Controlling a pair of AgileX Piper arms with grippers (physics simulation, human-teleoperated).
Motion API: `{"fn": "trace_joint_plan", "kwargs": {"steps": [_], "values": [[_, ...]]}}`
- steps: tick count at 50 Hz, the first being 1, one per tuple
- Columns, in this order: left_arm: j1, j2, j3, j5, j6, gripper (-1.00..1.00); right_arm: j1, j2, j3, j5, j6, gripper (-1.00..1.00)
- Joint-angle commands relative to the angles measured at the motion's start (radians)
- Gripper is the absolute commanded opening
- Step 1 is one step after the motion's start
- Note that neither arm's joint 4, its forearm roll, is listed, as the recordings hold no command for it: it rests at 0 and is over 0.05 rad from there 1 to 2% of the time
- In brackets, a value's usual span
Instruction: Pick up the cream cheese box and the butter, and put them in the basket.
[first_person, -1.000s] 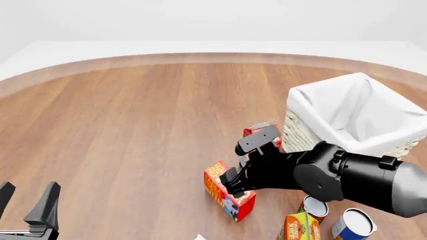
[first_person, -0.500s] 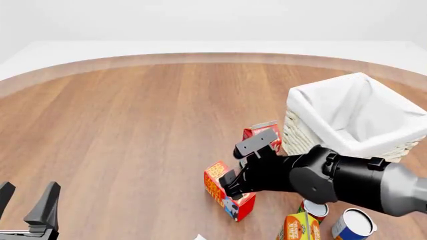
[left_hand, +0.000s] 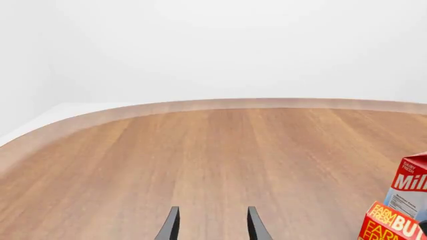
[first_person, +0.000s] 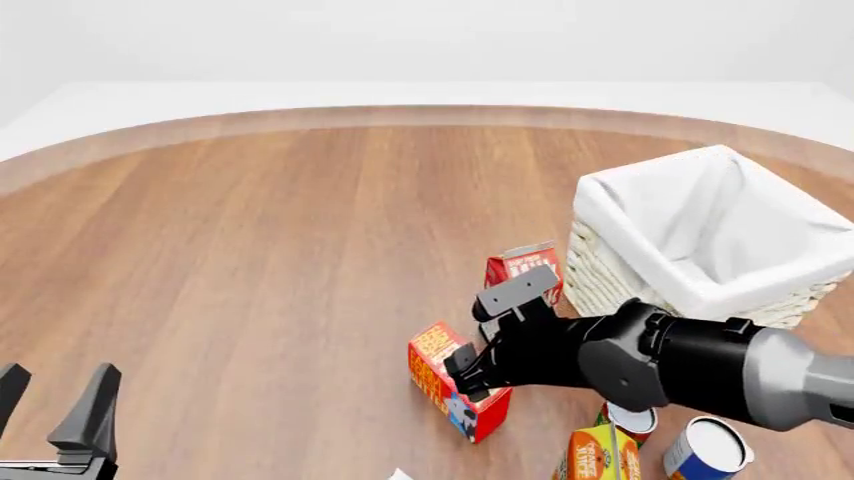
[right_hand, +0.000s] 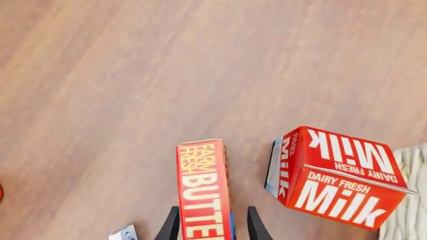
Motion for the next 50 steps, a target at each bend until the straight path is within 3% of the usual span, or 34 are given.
{"fn": "trace_joint_plan", "kwargs": {"steps": [1,18,50], "values": [[0.000,0.000,0.000,0.000,0.000,1.00,0.008,0.035,0.008,-0.036,0.004,1.00],[0.000,0.000,0.000,0.000,0.000,1.00,0.032,0.080,0.021,-0.081,0.035,1.00],[0.000,0.000,0.000,0.000,0.000,1.00,0.030,0.151,0.006,-0.110,0.031,1.00]]}}
